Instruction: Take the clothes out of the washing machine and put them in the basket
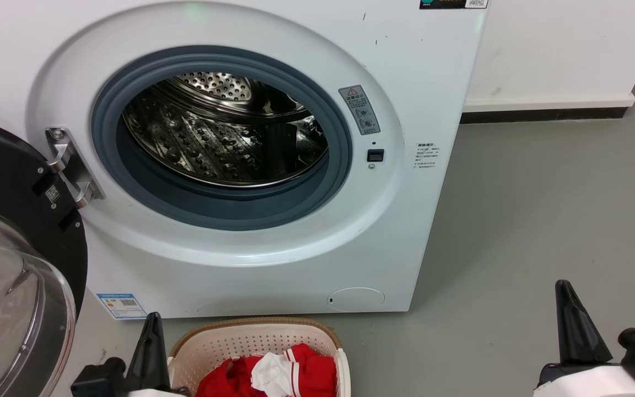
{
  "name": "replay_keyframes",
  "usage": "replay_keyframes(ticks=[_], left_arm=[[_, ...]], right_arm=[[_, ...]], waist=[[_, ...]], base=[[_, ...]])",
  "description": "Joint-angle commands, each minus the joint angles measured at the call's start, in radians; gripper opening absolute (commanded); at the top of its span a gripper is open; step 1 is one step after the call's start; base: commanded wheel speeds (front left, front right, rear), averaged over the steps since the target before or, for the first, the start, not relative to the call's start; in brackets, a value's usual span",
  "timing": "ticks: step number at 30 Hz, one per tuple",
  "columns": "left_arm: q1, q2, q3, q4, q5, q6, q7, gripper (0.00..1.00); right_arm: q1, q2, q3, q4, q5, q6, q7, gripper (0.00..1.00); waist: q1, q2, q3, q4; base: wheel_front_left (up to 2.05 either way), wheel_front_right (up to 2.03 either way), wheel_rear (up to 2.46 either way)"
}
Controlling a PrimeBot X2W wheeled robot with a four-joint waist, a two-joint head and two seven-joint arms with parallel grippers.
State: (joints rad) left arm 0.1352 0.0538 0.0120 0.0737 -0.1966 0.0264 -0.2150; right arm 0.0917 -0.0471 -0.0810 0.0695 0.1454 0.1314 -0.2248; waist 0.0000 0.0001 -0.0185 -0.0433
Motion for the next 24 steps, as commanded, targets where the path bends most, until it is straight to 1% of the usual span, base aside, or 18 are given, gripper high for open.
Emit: replay_keyframes(ticks=[1, 16, 23, 24], left_arm=[[-0.031, 0.002, 0.007, -0.007, -0.048, -0.005, 0.009, 0.00], [-0.075, 0.001, 0.025, 0.026, -0.327, -0.036, 0.072, 0.00], [-0.091, 0.001, 0.032, 0.039, -0.426, -0.047, 0.095, 0.00], [-0.097, 0.000, 0.035, 0.043, -0.457, -0.051, 0.103, 0.00]], right_arm=[[-0.029, -0.005, -0.001, -0.009, 0.051, 0.000, 0.009, 0.00], [-0.066, -0.009, -0.003, 0.028, 0.344, 0.000, 0.073, 0.00], [-0.078, -0.010, -0.004, 0.041, 0.447, 0.000, 0.096, 0.00], [-0.083, -0.010, -0.004, 0.045, 0.480, 0.000, 0.103, 0.00]], waist=[[0.0000, -0.0001, 0.000, 0.001], [0.0000, -0.0001, 0.003, 0.006], [0.0000, -0.0001, 0.004, 0.008], [0.0000, -0.0001, 0.004, 0.009]], base=[[0.00, 0.00, 0.00], [0.00, 0.00, 0.00], [0.00, 0.00, 0.00], [0.00, 0.00, 0.00]])
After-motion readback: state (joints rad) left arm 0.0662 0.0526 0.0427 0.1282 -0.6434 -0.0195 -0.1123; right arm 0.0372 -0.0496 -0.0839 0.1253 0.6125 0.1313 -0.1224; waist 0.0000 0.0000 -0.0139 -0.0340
